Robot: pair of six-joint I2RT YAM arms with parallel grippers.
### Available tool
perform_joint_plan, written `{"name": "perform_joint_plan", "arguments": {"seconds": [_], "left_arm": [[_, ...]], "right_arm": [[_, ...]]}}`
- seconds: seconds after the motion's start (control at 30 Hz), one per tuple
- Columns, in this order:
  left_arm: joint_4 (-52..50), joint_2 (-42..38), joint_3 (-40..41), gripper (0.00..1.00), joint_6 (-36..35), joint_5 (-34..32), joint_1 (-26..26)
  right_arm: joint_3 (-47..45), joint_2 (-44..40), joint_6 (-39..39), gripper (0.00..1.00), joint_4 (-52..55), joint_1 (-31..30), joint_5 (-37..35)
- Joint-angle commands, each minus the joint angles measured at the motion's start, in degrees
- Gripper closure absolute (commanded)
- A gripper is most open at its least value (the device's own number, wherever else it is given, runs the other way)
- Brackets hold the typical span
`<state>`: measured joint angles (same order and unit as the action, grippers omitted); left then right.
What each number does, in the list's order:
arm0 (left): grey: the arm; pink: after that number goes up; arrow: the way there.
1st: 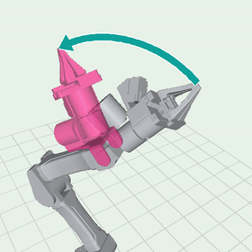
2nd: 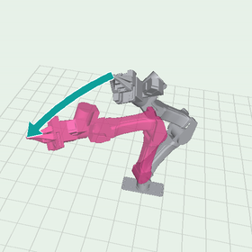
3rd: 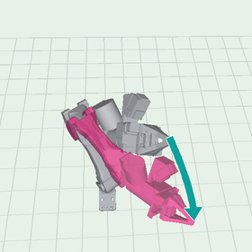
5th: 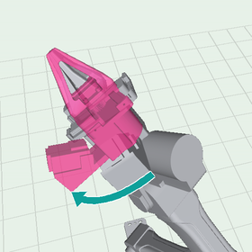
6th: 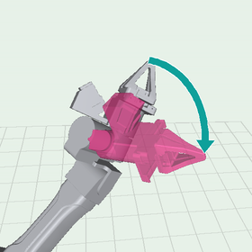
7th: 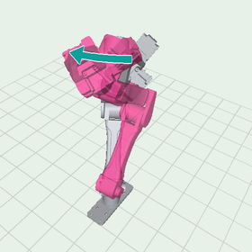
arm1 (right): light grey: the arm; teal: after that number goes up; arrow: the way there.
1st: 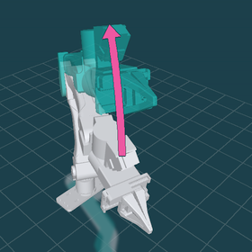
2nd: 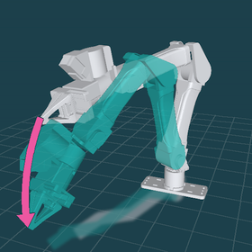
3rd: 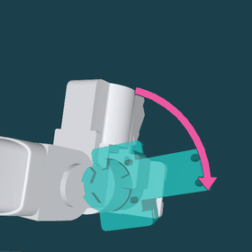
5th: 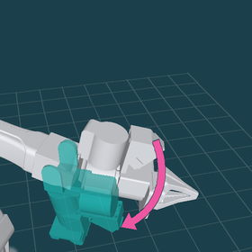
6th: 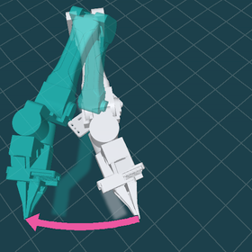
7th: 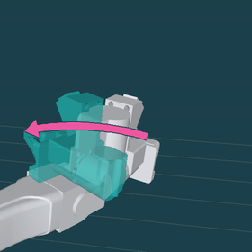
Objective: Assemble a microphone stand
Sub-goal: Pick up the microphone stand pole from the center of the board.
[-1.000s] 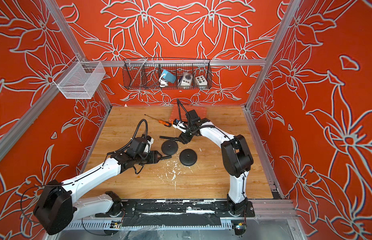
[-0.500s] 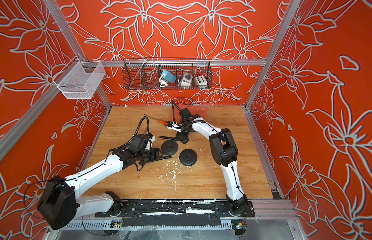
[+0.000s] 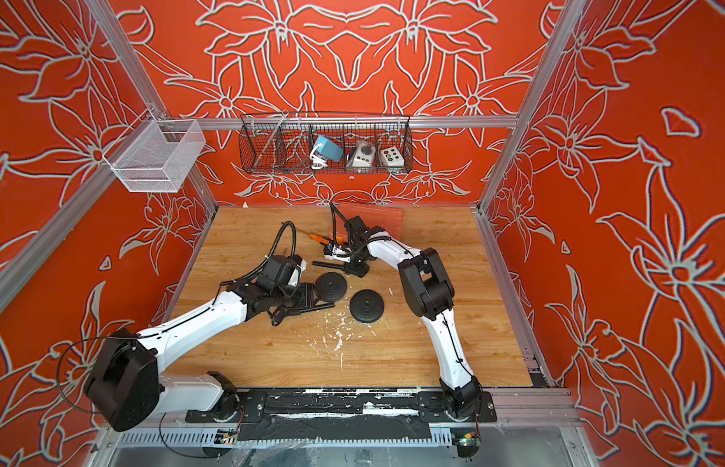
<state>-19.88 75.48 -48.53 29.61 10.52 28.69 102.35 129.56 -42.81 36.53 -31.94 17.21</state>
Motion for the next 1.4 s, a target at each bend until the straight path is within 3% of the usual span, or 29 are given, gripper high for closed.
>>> {"name": "perform_joint_plan", "arguments": {"seconds": [0.0,0.13,0.27,0.4,0.5,0.57,0.63,0.77,0.93,1.1,1.37], "left_arm": [[-3.6,-1.6,-3.5,0.41,-0.4,-0.6,-0.6],[-7.0,-5.6,-6.5,0.41,1.3,0.0,-3.0],[-10.4,-8.7,-9.7,0.39,2.4,4.5,-8.7],[-13.0,-10.0,-14.0,0.36,-1.6,6.2,-11.9],[-10.5,-10.0,-15.7,0.34,-7.3,8.5,-12.1],[-8.6,-9.7,-16.9,0.34,-10.1,11.3,-12.2],[-6.9,-9.5,-18.0,0.34,-12.4,15.3,-12.3],[-3.1,-9.2,-18.2,0.35,-19.2,28.4,-12.3],[-2.9,-6.2,-18.7,0.36,-25.0,38.1,-12.0],[-9.9,-0.6,-23.8,0.37,-26.2,38.4,-10.4],[-11.9,0.6,-26.2,0.38,-28.6,38.0,-6.0]], "right_arm": [[-4.8,-7.2,-4.0,0.97,-2.9,-0.1,-4.2],[-15.9,-19.5,-6.0,1.00,-12.1,0.1,-5.0],[-24.7,-29.2,-10.2,1.00,-18.4,0.3,-5.7],[-31.9,-37.4,-17.0,1.00,-24.2,0.4,-4.7],[-39.8,-45.2,-26.7,1.00,-32.0,0.4,0.0],[-46.3,-49.8,-38.9,1.00,-39.2,0.3,3.5],[-49.5,-52.4,-44.1,1.00,-44.4,0.2,4.1],[-49.0,-56.5,-50.6,1.00,-42.8,0.1,6.0],[-47.5,-60.2,-55.4,1.00,-40.0,-0.2,10.2],[-46.5,-62.6,-60.9,1.00,-36.9,-1.1,11.0],[-46.1,-63.0,-65.0,1.00,-36.2,-3.3,9.0]]}}
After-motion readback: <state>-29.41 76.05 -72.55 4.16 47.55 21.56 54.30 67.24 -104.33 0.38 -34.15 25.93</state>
